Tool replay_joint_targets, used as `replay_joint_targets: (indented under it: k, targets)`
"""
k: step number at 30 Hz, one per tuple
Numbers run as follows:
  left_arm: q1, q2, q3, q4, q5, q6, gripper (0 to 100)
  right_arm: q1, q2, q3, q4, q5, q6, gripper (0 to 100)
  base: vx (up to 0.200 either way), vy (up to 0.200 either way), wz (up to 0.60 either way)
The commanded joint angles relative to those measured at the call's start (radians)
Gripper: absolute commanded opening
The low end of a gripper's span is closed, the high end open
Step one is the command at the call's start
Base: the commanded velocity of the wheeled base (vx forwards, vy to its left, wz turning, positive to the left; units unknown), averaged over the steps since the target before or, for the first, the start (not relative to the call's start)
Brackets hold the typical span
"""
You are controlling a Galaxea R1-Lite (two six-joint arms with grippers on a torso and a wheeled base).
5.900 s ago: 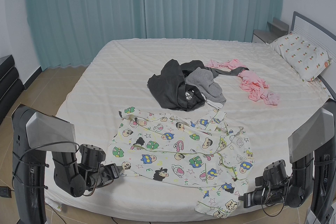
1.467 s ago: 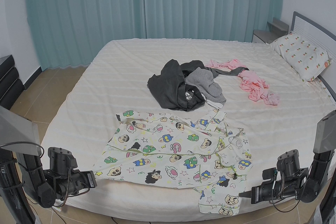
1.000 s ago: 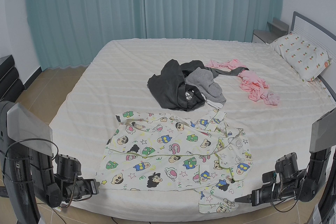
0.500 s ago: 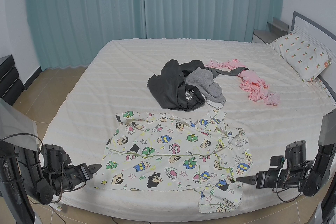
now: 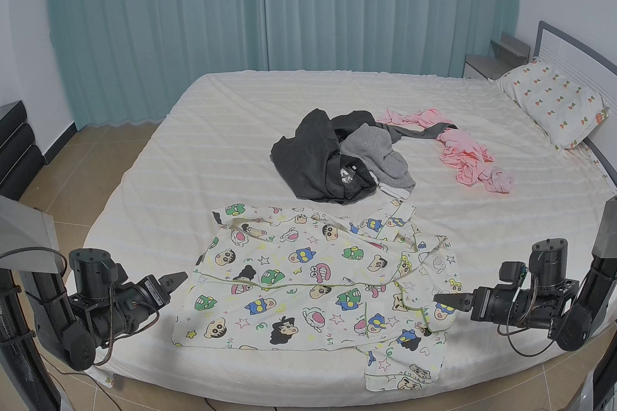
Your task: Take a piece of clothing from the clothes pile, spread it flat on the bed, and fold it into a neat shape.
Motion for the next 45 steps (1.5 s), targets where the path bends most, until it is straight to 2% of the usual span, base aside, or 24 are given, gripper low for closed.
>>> replay_joint_targets:
  k: [1,7,25,34,45]
  targets:
    - [-0.003,-0.005,-0.006,-0.003,-0.001,0.004,100,-0.002,-0.003,0.001,-0.003,0.0,-0.001,100,0.2,0.0,0.0]
    - [-0.003,-0.001,-0.024,-0.005,-0.001,0.019,100,0.0,-0.005,0.007,-0.007,0.0,-0.001,100,0.2,0.0,0.0]
    - [-0.035,0.007,-0.01,0.005,0.004,0.051,100,0.001,-0.002,0.009,-0.003,0.0,-0.002,100,0.0,0.0,0.0]
    - [-0.034,0.01,-0.019,0.003,0.004,0.051,100,0.003,-0.002,0.014,-0.003,0.0,-0.002,100,0.0,0.2,0.0]
    - [-0.035,0.019,-0.03,0.003,0.007,0.056,100,0.003,-0.002,0.012,-0.004,0.0,-0.002,100,0.0,0.0,0.0]
